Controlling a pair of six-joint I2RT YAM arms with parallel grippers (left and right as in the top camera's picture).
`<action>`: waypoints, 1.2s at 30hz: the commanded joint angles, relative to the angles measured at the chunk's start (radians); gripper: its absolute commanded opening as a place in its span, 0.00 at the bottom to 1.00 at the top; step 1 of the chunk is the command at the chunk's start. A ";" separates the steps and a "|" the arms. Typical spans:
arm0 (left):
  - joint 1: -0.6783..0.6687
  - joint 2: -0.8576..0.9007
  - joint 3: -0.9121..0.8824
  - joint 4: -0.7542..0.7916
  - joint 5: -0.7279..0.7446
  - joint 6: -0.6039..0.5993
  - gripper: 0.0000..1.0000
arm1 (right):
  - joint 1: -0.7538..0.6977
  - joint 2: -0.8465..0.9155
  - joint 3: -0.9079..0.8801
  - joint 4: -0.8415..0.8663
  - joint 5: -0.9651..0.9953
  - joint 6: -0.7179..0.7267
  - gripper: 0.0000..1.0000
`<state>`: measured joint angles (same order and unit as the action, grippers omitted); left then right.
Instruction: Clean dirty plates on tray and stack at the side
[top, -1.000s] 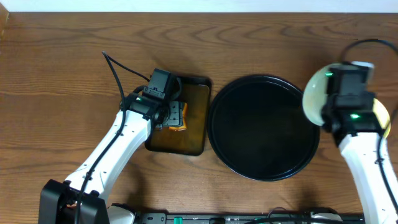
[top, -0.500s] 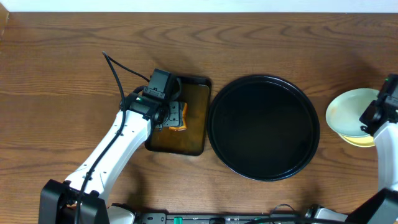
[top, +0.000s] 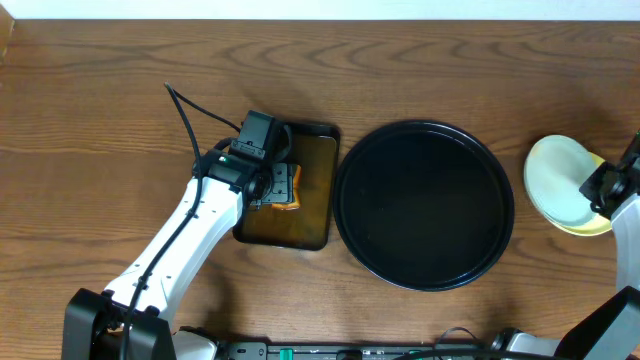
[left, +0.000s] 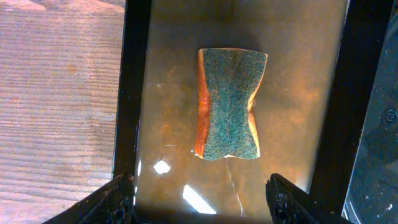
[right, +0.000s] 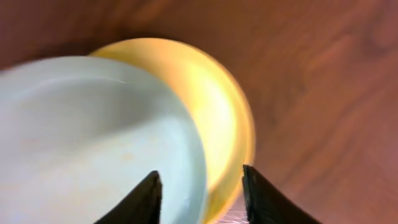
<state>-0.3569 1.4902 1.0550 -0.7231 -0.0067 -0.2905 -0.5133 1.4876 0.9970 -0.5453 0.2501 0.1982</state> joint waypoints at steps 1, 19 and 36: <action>0.002 -0.007 -0.004 -0.003 -0.005 0.002 0.69 | 0.003 0.002 -0.002 0.015 -0.241 -0.045 0.44; 0.002 -0.007 -0.004 0.028 -0.005 0.002 0.69 | 0.388 0.002 -0.002 -0.075 -0.580 -0.253 0.45; 0.001 -0.053 -0.013 -0.280 0.062 -0.044 0.81 | 0.497 -0.095 -0.035 -0.461 -0.434 -0.119 0.99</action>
<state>-0.3569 1.4883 1.0531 -0.9859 0.0109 -0.3180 -0.0231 1.4704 0.9863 -1.0096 -0.2070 0.0383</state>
